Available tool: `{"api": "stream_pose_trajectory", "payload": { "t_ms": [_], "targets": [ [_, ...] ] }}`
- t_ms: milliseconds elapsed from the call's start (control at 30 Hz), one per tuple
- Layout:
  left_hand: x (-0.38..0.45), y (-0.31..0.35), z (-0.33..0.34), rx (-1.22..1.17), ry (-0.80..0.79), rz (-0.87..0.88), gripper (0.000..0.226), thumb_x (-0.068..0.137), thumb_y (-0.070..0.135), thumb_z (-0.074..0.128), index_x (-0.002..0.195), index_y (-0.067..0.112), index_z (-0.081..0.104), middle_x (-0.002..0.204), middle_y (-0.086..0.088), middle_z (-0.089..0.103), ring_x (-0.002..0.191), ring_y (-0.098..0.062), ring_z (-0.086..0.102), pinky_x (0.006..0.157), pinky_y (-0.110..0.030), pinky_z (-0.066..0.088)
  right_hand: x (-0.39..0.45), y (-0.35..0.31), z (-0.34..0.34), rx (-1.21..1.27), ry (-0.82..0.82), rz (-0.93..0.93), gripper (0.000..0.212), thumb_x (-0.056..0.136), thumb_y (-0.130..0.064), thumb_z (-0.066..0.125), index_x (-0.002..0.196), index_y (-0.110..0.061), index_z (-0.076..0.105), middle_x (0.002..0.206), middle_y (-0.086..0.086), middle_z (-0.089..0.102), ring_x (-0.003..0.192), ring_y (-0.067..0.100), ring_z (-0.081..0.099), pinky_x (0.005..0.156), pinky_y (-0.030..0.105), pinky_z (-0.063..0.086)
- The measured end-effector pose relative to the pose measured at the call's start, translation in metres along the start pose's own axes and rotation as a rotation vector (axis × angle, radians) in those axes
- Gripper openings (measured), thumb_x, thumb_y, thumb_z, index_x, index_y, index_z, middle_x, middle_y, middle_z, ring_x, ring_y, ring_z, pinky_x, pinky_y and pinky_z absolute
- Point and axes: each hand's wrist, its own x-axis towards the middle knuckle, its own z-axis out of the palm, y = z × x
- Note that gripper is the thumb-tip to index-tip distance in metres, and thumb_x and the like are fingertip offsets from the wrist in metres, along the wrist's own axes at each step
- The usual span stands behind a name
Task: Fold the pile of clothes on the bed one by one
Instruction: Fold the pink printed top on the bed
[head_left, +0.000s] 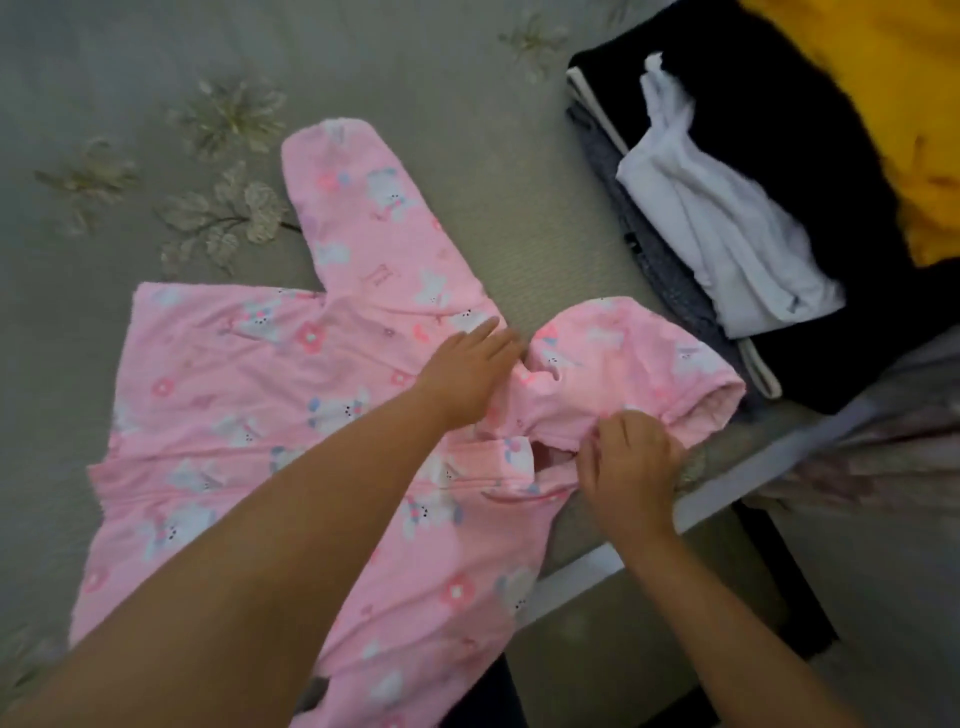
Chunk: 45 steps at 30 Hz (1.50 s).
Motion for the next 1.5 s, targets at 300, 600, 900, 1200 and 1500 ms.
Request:
{"api": "stream_pose_trajectory", "payload": {
  "t_ms": [300,600,900,1200,1500],
  "targets": [
    [0.014,-0.002,-0.014,0.319,-0.126,0.04,0.029,0.091,0.01,0.039,0.118,0.004,0.043,0.118,-0.016,0.056,0.114,-0.032,0.046,0.095,-0.037,0.028,-0.092,-0.025,0.058,0.177,-0.604,0.553,0.063,0.079,-0.054,0.058,0.122,-0.008,0.051,0.142,0.008,0.032,0.137,0.024,0.015,0.108,0.049,0.006],
    [-0.061,-0.046,-0.024,0.189,0.067,-0.465,0.024,0.095,0.012,0.034,0.117,0.004,0.043,0.105,-0.017,0.062,0.096,-0.036,0.058,0.075,-0.036,0.033,-0.037,-0.068,0.051,0.59,-0.335,0.656,0.019,0.09,-0.007,0.05,0.106,0.004,0.054,0.104,0.024,0.06,0.098,0.036,0.056,0.079,0.037,0.038],
    [-0.21,-0.097,-0.064,0.027,0.314,-0.899,0.027,0.096,0.019,0.032,0.116,0.002,0.037,0.098,-0.022,0.062,0.088,-0.041,0.059,0.062,-0.035,0.025,0.091,-0.141,-0.016,0.288,-0.236,-0.212,0.019,0.091,-0.008,0.045,0.106,-0.003,0.056,0.1,0.025,0.059,0.09,0.041,0.054,0.064,0.041,0.036],
    [-0.347,-0.111,-0.074,-0.348,-0.121,-0.889,0.032,0.098,0.02,0.029,0.117,0.002,0.049,0.123,-0.019,0.053,0.11,-0.031,0.051,0.077,-0.032,0.037,0.075,-0.231,-0.064,0.146,-0.801,-0.637,0.033,0.095,-0.016,0.046,0.127,-0.008,0.05,0.129,0.014,0.054,0.113,0.024,0.052,0.084,0.025,0.031],
    [-0.328,-0.167,-0.104,-0.164,0.75,-0.753,0.016,0.091,0.017,0.049,0.097,0.005,0.059,0.089,-0.02,0.066,0.08,-0.035,0.062,0.061,-0.035,0.045,0.134,-0.267,-0.071,0.176,-0.114,-0.662,0.016,0.082,-0.001,0.052,0.09,0.002,0.065,0.081,0.024,0.066,0.074,0.038,0.063,0.061,0.038,0.047]
  ]
}}
